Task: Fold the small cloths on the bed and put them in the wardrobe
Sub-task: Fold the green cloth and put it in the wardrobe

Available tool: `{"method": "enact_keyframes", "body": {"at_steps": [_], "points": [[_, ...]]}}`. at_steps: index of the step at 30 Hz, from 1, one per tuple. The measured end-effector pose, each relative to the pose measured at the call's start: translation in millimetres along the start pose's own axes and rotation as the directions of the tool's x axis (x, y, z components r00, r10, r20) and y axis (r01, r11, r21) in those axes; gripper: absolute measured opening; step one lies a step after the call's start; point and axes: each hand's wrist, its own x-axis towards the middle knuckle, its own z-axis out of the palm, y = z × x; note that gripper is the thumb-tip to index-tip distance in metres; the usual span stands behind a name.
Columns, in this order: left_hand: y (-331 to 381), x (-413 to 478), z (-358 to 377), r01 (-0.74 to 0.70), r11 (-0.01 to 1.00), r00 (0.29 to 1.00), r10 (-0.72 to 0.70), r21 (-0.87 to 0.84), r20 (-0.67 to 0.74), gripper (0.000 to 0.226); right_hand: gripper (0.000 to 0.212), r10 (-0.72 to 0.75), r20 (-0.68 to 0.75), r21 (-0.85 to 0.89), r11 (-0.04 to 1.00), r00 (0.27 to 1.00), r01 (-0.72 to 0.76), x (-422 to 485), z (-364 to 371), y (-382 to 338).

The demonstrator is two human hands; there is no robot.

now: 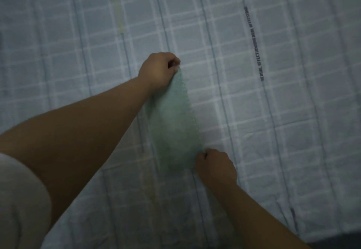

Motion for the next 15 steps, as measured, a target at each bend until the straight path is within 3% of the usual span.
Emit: {"method": "enact_keyframes", "body": {"at_steps": [4, 6, 8, 10, 12, 15], "points": [[0.5, -33.3, -3.8, -0.038, 0.999, 0.991, 0.033, -0.034, -0.128, 0.044, 0.021, -0.053, -0.149, 0.079, 0.995, 0.987, 0.066, -4.9, -6.4, -6.1], [2.8, -66.8, 0.9, -0.100, 0.994, 0.968, 0.106, 0.035, -0.227, 0.049, 0.024, -0.136, -0.257, 0.065, 0.985, 0.957, 0.158, -7.4, -9.7, -12.9], [1.8, -104.9, 13.5, -0.092, 0.991, 0.951, 0.117, 0.099, -0.288, 0.051, 0.030, -0.159, -0.274, 0.084, 0.979, 0.949, 0.188, -6.3, -12.4, -20.3], [-2.6, -141.5, 32.0, 0.034, 0.998, 0.944, -0.015, 0.051, -0.331, 0.055, 0.034, -0.122, -0.218, 0.155, 0.975, 0.968, 0.158, -2.1, -12.6, -23.7], [-7.2, -171.2, 51.3, 0.258, 0.960, 0.900, -0.280, -0.111, -0.334, 0.061, 0.034, -0.091, -0.151, 0.225, 0.966, 0.984, 0.124, 4.4, -11.2, -24.6], [-13.4, -205.6, 75.6, 0.488, 0.758, 0.751, -0.617, -0.433, -0.234, 0.062, 0.027, -0.043, -0.067, 0.312, 0.948, 0.997, 0.061, 15.0, -10.1, -23.6]]}}
